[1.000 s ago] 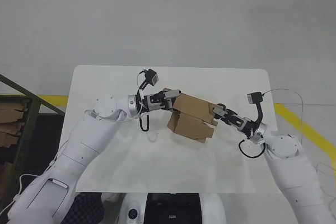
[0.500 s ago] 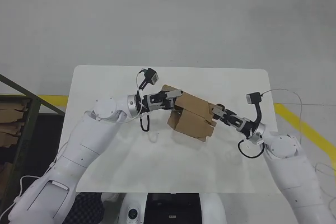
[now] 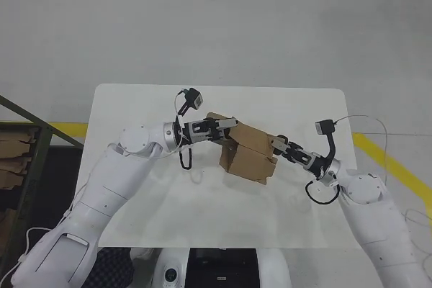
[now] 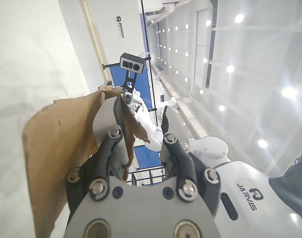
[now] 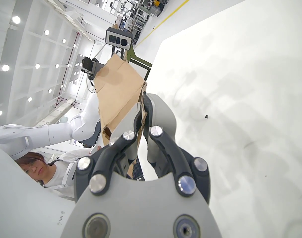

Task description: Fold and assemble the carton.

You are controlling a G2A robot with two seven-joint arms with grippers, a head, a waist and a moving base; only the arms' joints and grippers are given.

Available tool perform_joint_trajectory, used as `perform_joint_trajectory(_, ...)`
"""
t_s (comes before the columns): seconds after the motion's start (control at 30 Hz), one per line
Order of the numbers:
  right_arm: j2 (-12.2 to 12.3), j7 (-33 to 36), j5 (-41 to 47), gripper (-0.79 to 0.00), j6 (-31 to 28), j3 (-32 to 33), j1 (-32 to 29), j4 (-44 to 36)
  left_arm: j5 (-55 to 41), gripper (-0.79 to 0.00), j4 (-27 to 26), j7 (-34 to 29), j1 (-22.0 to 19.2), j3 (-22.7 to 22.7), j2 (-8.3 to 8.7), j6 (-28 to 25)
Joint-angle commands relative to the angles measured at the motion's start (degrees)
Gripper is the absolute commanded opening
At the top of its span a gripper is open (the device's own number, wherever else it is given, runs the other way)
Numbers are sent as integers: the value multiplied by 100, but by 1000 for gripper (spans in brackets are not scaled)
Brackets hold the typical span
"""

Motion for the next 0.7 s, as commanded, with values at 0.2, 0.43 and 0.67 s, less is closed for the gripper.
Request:
perform_joint_trajectory(0.2, 25, -40, -77, -785, 330, 43, -31, -90, 414, -434, -66, 149, -26, 26, -14, 26)
perform_joint_trajectory(0.43, 38, -13, 51, -785, 795, 69, -24, -192, 822, -154, -321, 202, 35, 17, 2, 88)
perform_joint_trajectory(0.67, 45, 127, 372, -785, 1066, 93, -5, -278, 1105, 0, -445, 313, 75, 29, 2, 167)
